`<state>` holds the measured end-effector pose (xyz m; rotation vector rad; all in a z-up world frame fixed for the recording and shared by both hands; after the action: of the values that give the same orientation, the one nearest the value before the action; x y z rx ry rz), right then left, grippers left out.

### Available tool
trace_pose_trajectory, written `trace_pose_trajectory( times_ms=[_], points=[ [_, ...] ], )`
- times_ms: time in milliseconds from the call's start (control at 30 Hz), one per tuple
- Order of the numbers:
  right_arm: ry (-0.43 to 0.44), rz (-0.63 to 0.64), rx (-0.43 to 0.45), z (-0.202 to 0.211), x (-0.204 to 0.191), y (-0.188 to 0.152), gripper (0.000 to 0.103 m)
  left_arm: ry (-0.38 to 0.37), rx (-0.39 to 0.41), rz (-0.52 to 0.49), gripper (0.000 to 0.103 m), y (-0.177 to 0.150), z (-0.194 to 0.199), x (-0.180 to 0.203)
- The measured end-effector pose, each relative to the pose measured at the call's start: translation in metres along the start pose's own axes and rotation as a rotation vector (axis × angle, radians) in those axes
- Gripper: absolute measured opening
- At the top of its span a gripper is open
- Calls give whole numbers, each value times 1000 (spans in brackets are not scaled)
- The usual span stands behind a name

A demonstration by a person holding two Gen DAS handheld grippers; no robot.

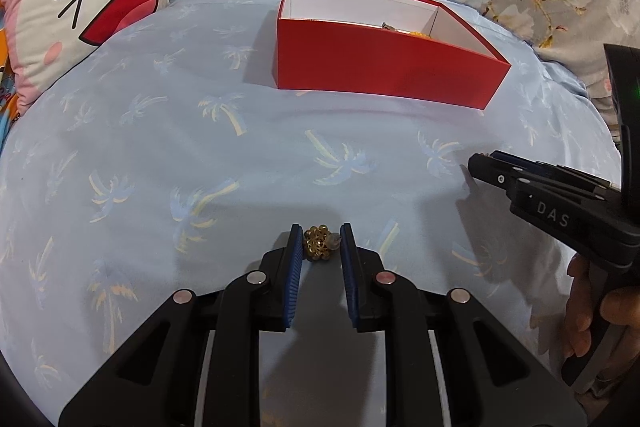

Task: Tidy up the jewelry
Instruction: 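Carry both gold flower pieces into the red box and open both tools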

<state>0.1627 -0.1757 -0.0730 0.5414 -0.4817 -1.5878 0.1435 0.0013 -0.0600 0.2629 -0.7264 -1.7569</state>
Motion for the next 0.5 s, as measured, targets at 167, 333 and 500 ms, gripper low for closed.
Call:
trace_pose_trajectory(
  times_ms=[167,333,500],
  points=[
    [0,-8,6,1,0,1,16,-7,-2,6,18,0,1,1],
    [17,-18,28,11,0,5,16,-25,5,-1,18,9,4,6],
    [45,-26,70,30,1,19,16,-46,38,-12,18,30,12,15]
  ],
)
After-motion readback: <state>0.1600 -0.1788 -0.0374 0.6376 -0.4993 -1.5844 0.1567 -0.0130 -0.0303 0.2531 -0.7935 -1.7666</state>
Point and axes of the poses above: each gripper's, at about its wrist camera, not at the fingertips, and z roughly against the way its jaws point, x to its right, y to its top, the point moved 4 cm from there along -z, roughly the way its jaws point, and after that the axes turned 6 degrees about -y, right-handed, at the moved point
